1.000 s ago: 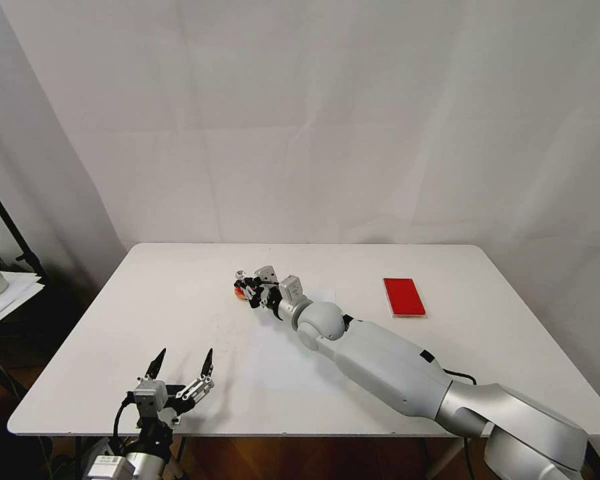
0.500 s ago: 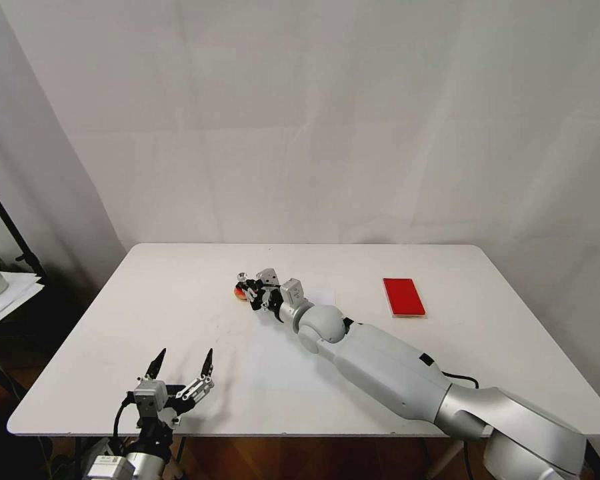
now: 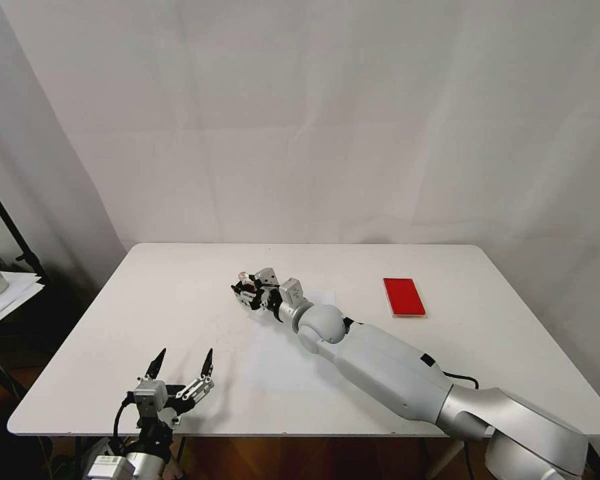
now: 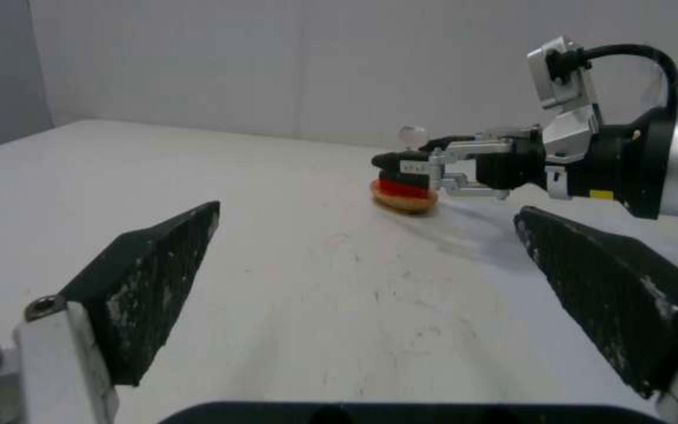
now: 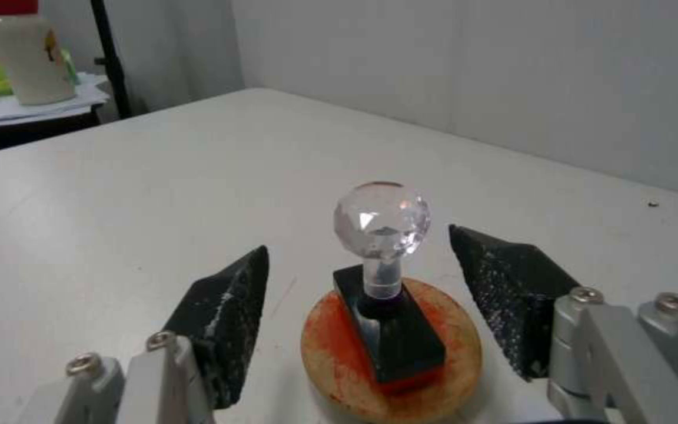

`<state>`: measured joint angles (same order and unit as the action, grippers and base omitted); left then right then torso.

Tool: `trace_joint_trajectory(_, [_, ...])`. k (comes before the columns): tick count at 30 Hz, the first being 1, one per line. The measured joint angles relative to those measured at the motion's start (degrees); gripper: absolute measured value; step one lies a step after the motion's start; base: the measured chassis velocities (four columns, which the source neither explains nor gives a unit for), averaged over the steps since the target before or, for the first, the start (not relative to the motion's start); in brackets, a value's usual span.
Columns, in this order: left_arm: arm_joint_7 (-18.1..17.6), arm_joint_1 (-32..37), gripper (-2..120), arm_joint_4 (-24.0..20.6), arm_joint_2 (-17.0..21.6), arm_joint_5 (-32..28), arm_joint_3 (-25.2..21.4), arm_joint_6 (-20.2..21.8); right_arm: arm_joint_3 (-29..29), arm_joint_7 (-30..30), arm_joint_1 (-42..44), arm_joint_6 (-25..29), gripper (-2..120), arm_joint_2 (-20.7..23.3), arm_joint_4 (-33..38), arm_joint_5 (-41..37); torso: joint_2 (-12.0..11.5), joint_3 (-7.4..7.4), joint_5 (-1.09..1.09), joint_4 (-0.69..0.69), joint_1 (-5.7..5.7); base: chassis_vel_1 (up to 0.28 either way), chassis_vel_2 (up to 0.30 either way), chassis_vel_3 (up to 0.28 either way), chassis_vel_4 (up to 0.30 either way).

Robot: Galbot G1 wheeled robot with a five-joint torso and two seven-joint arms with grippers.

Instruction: Pick up the stamp from the ink pad and place it onto another ink pad.

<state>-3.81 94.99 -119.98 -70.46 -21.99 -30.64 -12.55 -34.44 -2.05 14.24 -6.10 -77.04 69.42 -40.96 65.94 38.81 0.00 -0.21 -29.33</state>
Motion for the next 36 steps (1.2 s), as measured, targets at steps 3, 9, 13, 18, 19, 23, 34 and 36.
trace_joint_trajectory(3, [0.0,0.0,100,0.0,0.0,0.0,0.0,0.0,0.11,-0.13,0.15,-0.27,76,0.89,1.41,-0.02,0.0,0.0,0.0,0.01,0.0,0.0,0.0,0.0,0.0])
trace_joint_trajectory(9, [0.0,0.01,100,0.0,0.0,0.0,0.0,0.0,-0.48,1.84,0.64,-0.6,99,9.66,8.68,3.65,0.0,0.0,0.01,0.0,0.0,0.0,0.0,0.0,0.0])
trace_joint_trajectory(13, [0.0,-0.01,100,0.0,0.0,0.0,0.0,0.0,0.61,3.25,2.44,-0.62,107,16.3,15.25,6.95,0.0,0.0,0.03,-0.02,0.0,0.0,0.0,0.0,0.0])
trace_joint_trajectory(18, [0.0,0.01,100,0.0,0.0,0.0,0.0,0.0,6.69,2.42,8.94,-0.42,113,25.25,27.25,11.16,0.0,0.0,0.03,0.0,0.0,0.0,0.0,0.0,0.0])
trace_joint_trajectory(19, [0.0,-0.01,100,0.0,0.0,0.0,0.0,0.0,9.3,1.58,11.58,-0.27,114,27.43,30.13,12.38,0.0,-0.01,0.02,0.01,0.0,0.0,0.0,0.0,0.0])
trace_joint_trajectory(23, [0.0,0.0,100,0.0,0.0,0.0,0.0,0.0,18.08,-4.57,21.99,4.1,114,33.57,37.1,15.15,0.0,-0.01,0.02,0.0,0.0,0.0,0.0,0.0,0.0])
trace_joint_trajectory(34, [0.0,0.0,100,0.0,0.0,0.0,0.0,0.0,49.19,-19.71,64.9,11.1,101,30.87,51.0,26.17,0.01,-0.01,0.03,-0.02,0.01,0.0,0.0,0.0,0.0])
trace_joint_trajectory(36, [0.0,0.0,100,0.0,0.0,0.0,0.0,0.0,52.36,-21.56,70.62,11.89,100,26.72,52.68,29.2,0.01,-0.02,0.02,-0.01,0.02,0.0,0.0,0.0,0.0])
